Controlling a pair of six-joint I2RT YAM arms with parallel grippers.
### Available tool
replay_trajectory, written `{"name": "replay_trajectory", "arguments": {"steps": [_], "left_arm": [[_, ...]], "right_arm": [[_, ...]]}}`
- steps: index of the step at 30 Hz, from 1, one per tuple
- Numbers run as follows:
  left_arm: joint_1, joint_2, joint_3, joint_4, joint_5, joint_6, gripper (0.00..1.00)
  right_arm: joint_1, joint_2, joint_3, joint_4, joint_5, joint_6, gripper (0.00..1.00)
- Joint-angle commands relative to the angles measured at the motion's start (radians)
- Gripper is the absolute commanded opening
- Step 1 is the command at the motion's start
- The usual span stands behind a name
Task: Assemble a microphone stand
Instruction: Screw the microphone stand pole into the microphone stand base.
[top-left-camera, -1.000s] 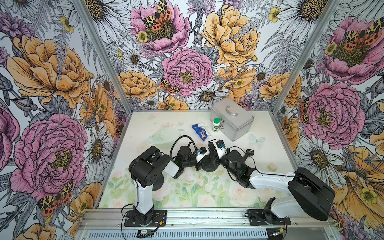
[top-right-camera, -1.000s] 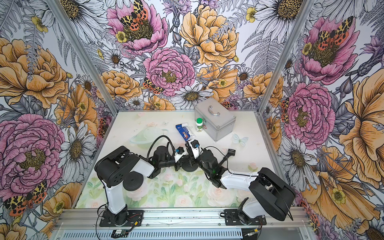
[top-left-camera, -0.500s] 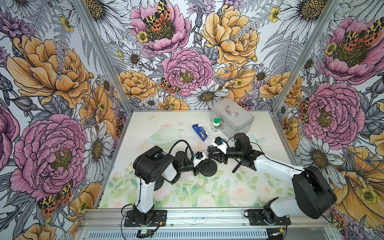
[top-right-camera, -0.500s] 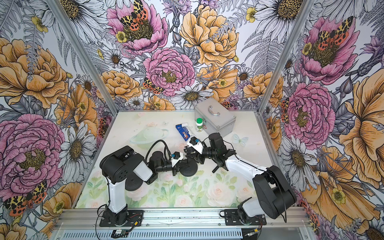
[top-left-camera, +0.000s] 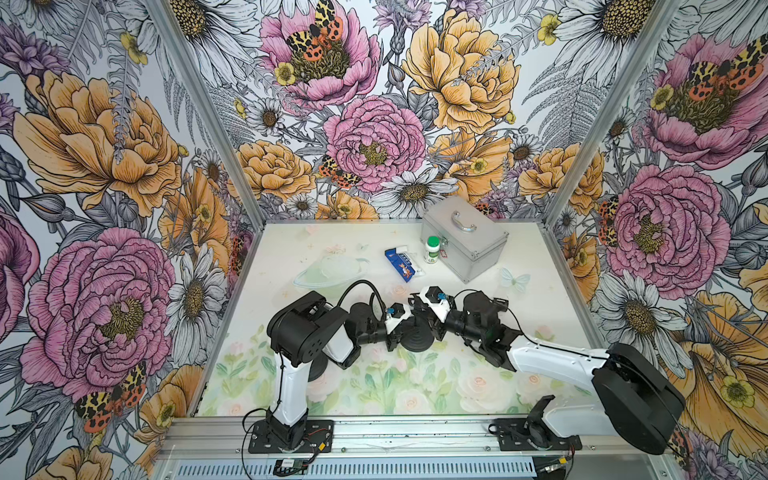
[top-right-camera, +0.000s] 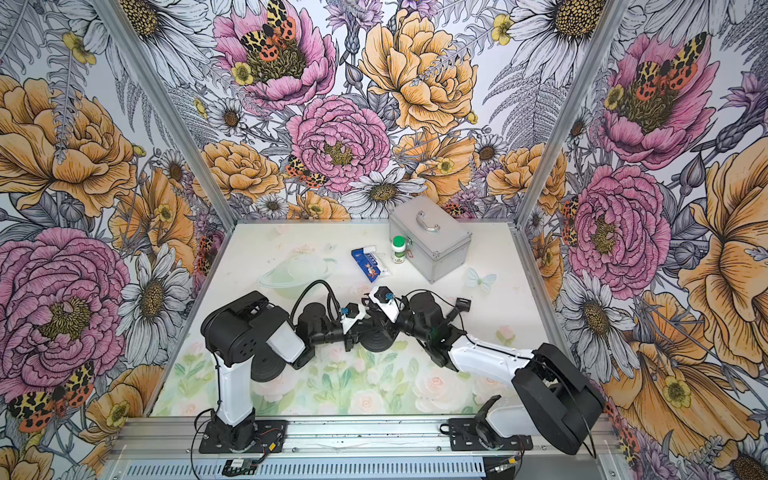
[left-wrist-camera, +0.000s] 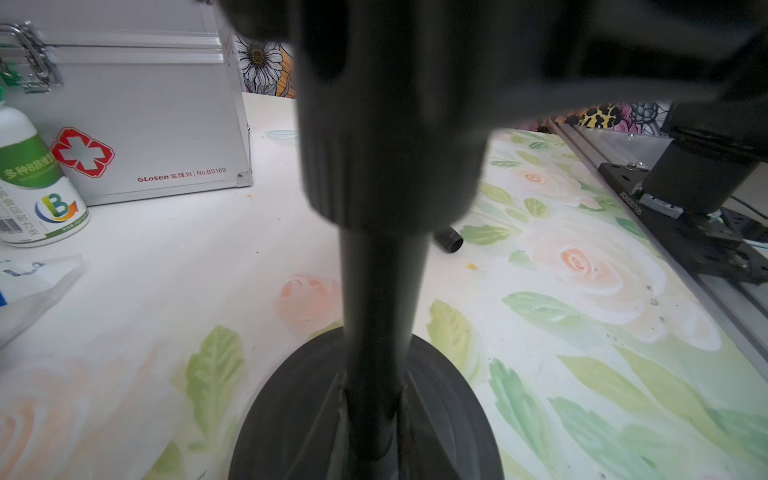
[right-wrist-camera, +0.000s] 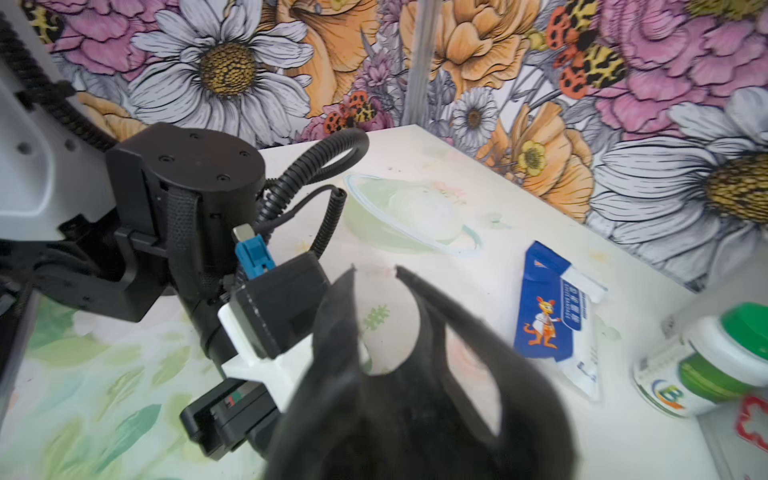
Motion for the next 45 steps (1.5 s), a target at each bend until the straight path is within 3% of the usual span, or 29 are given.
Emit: {"name": "replay_trajectory", "arguments": {"steps": [1, 3, 7, 8, 10, 13, 15, 19, 29, 33, 37, 38, 40, 43, 45], "left_arm": [[-0.020, -0.017, 0.024, -0.015, -0.018, 0.008, 0.22], [-0.023, -0.021, 0.033, -0.043, -0.019, 0.016, 0.22], [-0.028, -0.027, 0.042, -0.074, -0.025, 0.027, 0.20], [-0.029, -0.028, 0.040, -0.074, -0.026, 0.028, 0.18], [-0.029, -0.030, 0.038, -0.074, -0.023, 0.029, 0.14], [-0.026, -0.028, 0.039, -0.074, -0.019, 0.031, 0.13], [-0.026, -0.028, 0.038, -0.073, -0.018, 0.031, 0.13], [-0.025, -0.027, 0.036, -0.067, -0.015, 0.030, 0.12], [-0.021, -0.019, 0.032, -0.047, -0.012, 0.023, 0.12], [-0.023, -0.019, 0.034, -0.050, -0.011, 0.023, 0.12], [-0.021, -0.020, 0.035, -0.051, -0.011, 0.022, 0.14], [-0.022, -0.018, 0.035, -0.052, -0.011, 0.022, 0.15], [-0.020, -0.016, 0.037, -0.052, -0.011, 0.020, 0.19], [-0.020, -0.014, 0.040, -0.052, -0.009, 0.019, 0.21], [-0.020, -0.013, 0.042, -0.052, -0.008, 0.017, 0.21]], "right_arm": [[0.111, 0.042, -0.069, 0.076, 0.594, 0.145, 0.00], [0.154, 0.062, -0.050, 0.061, 0.596, 0.143, 0.00], [0.176, 0.099, 0.011, -0.031, 0.451, 0.037, 0.00], [0.175, 0.092, 0.017, -0.055, 0.424, 0.007, 0.06], [0.158, 0.056, 0.010, -0.093, 0.306, -0.087, 0.28], [0.073, -0.019, -0.013, -0.143, 0.035, -0.173, 0.46], [-0.007, -0.041, 0.008, -0.226, -0.165, -0.223, 0.47], [-0.120, -0.027, 0.075, -0.369, -0.383, -0.286, 0.49], [-0.261, 0.088, 0.248, -0.492, -0.670, -0.330, 0.49], [-0.270, 0.161, 0.309, -0.505, -0.738, -0.332, 0.37], [-0.266, 0.184, 0.311, -0.487, -0.671, -0.306, 0.14], [-0.265, 0.177, 0.288, -0.445, -0.618, -0.271, 0.07], [-0.251, 0.151, 0.210, -0.303, -0.468, -0.155, 0.01], [-0.185, 0.101, 0.050, -0.037, -0.058, 0.088, 0.00], [-0.079, 0.067, -0.040, 0.047, 0.327, 0.224, 0.00]]}}
